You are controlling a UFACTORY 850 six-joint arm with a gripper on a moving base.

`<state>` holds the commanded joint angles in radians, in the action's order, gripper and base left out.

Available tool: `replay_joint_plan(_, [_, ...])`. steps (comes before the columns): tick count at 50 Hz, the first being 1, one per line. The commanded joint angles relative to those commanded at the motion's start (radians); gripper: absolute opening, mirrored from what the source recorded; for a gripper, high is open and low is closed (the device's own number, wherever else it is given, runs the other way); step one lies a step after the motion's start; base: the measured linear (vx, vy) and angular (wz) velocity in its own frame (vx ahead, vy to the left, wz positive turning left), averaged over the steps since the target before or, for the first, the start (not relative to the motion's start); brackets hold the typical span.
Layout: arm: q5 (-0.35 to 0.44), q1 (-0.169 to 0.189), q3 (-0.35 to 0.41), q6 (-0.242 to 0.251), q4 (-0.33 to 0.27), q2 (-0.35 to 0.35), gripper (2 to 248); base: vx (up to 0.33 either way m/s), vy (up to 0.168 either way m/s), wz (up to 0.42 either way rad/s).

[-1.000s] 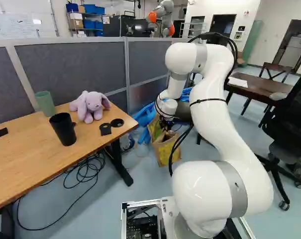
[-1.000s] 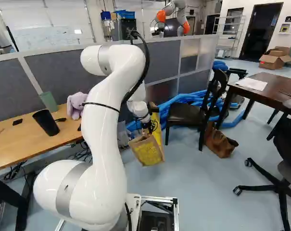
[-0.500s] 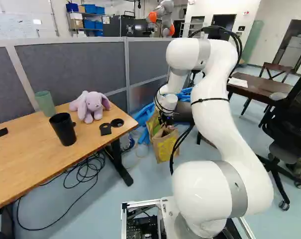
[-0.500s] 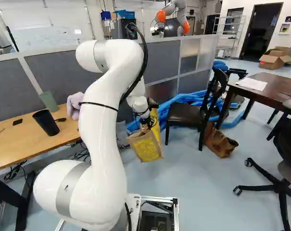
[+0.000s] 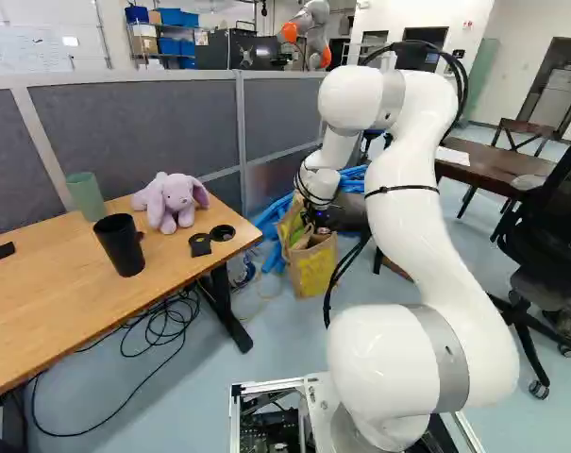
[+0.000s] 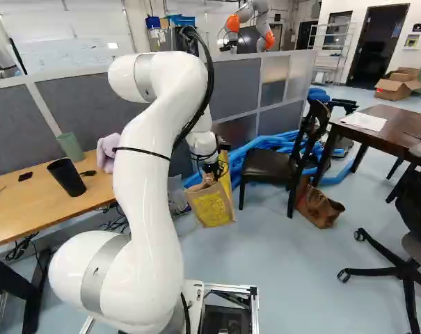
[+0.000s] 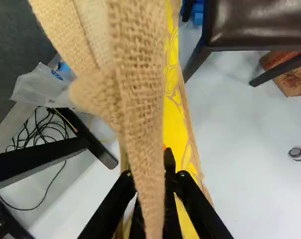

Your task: Pick up the bag on the ground and place it on the table

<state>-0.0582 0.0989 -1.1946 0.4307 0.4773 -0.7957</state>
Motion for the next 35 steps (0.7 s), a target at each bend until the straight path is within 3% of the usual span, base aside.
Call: replay_joint_plan(35, [-0.057,0.029,-0.059,0.0,0.0,0.043,21,0.0,0.0,0.0])
